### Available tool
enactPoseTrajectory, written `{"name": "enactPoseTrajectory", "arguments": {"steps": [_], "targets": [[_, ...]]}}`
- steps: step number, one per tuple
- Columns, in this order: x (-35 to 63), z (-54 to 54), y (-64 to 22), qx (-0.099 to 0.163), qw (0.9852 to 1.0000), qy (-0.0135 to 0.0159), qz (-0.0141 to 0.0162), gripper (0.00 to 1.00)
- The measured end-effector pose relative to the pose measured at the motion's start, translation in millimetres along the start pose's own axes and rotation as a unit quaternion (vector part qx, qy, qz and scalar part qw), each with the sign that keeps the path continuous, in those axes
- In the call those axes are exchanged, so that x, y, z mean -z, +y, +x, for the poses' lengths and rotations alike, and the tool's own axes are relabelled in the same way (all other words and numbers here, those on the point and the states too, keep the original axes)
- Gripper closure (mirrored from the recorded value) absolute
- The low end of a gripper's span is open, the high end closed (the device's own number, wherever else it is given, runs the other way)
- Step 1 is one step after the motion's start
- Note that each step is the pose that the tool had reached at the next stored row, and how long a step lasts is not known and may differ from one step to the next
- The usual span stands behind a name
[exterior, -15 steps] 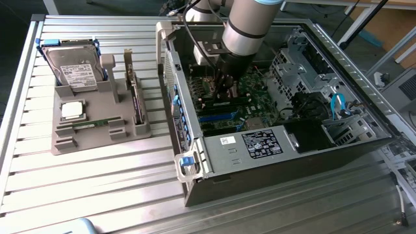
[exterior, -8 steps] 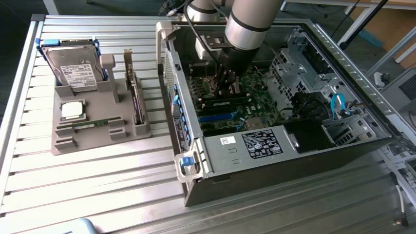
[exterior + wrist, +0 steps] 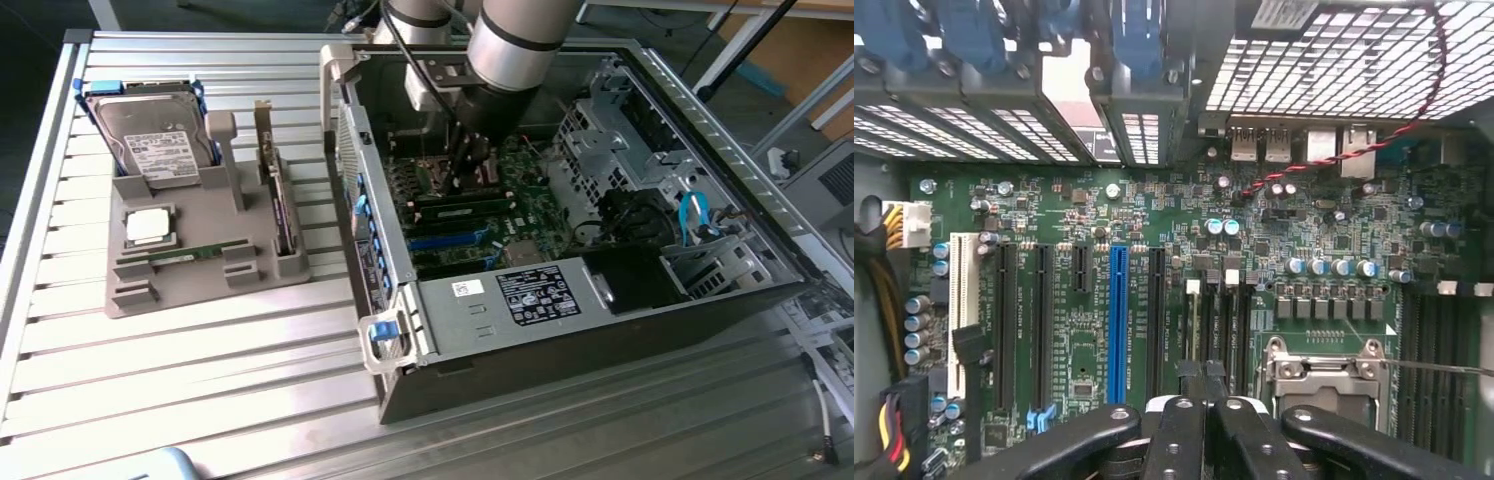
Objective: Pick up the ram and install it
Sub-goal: 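Press down the ram until it locks into place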
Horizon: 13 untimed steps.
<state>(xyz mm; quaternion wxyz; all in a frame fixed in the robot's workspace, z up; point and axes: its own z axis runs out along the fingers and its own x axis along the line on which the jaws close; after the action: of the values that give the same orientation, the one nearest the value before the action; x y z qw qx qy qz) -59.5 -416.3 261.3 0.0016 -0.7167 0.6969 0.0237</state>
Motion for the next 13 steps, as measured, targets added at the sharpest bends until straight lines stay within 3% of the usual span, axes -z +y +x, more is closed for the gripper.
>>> {"name": "enactPoseTrajectory", "arguments": {"steps": [13], "targets": [[24.4,-0.9,-1.2,0.0,1.0,0.0,0.0,0.89]]}}
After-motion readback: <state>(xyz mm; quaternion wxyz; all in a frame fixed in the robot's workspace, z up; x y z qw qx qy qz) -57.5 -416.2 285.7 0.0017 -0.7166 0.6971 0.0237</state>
